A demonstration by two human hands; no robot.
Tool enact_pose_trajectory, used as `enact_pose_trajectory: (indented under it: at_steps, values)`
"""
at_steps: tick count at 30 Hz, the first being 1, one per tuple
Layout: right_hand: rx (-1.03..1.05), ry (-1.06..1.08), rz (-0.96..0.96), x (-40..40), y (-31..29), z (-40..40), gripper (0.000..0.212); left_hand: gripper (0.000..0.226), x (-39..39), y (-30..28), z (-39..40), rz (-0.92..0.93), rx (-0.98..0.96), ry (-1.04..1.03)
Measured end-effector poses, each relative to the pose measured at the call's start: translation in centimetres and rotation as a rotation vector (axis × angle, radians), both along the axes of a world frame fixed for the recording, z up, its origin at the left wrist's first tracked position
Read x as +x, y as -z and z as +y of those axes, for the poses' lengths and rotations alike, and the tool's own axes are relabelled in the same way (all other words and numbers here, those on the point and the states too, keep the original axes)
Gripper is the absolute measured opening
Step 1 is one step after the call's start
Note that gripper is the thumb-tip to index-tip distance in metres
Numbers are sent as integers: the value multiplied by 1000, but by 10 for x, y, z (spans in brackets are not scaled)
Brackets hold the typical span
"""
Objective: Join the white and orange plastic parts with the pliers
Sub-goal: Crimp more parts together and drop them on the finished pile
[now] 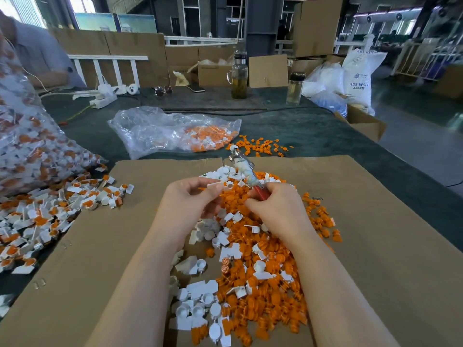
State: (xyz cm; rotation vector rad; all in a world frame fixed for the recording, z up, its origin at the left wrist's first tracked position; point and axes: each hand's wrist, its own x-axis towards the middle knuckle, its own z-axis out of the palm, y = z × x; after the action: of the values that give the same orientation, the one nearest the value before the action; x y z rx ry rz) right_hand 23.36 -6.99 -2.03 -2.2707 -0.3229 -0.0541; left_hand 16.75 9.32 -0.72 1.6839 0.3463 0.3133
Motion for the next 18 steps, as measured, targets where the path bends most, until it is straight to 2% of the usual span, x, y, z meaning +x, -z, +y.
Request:
enact_pose_trajectory:
  at_steps: [3, 6, 9, 11, 18]
  values:
    - [173, 0, 65, -1, -1, 0, 6, 12, 1, 1, -3, 13, 60, -47]
    - [327, -9, 109, -2, -3, 1, 5, 8, 1, 1, -4, -8, 67, -71]
    - [447, -28, 85, -6, -6, 5, 8, 2, 3, 1, -8, -35, -69, -18]
    - [518, -50, 77, -7, -8, 7, 6, 5, 4, 2, -13, -13, -137, 43]
    - [574, -75, 108, -9, -6, 8, 5, 14, 4, 1, -18, -41, -402, 118]
